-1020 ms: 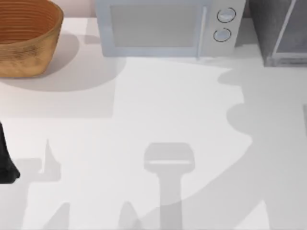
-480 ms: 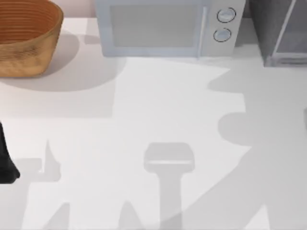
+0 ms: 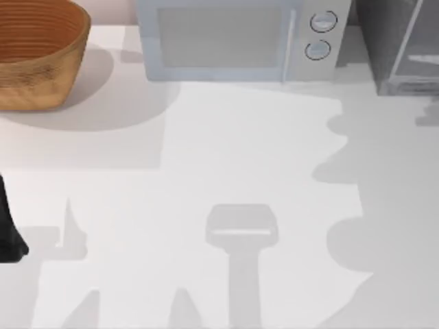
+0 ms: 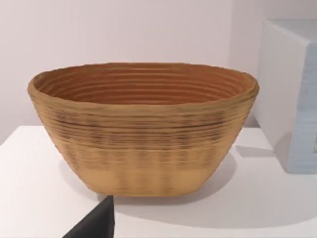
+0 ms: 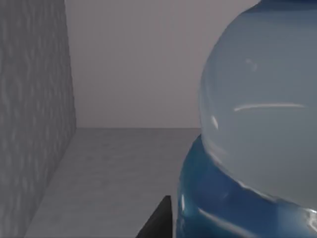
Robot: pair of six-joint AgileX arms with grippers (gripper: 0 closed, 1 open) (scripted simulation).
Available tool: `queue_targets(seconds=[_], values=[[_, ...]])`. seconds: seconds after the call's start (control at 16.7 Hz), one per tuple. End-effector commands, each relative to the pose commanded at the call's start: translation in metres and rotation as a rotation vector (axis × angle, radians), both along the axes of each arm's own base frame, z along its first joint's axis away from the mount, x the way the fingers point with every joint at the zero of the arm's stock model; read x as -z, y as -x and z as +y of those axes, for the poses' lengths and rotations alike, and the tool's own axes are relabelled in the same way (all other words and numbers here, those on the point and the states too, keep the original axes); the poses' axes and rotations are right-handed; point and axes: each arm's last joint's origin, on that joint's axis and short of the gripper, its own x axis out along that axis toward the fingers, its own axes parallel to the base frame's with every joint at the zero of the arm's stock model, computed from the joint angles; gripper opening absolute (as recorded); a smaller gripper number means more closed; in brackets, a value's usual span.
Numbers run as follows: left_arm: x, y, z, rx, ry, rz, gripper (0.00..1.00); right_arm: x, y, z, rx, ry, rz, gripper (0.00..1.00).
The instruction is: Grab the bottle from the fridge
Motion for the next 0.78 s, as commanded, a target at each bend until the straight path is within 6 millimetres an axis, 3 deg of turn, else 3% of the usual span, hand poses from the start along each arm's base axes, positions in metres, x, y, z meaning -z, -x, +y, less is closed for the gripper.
queue_targets(seconds=[0.48, 0.78], values=[[0.000, 0.000, 0.000, 0.000, 0.000, 0.000, 1.00, -0.005, 0.005, 0.003, -0.006, 0.001, -0.005, 0.00], [0.000, 0.000, 0.000, 0.000, 0.000, 0.000, 1.00, -0.042, 0.035, 0.019, -0.003, 0.009, -0.023, 0.00]])
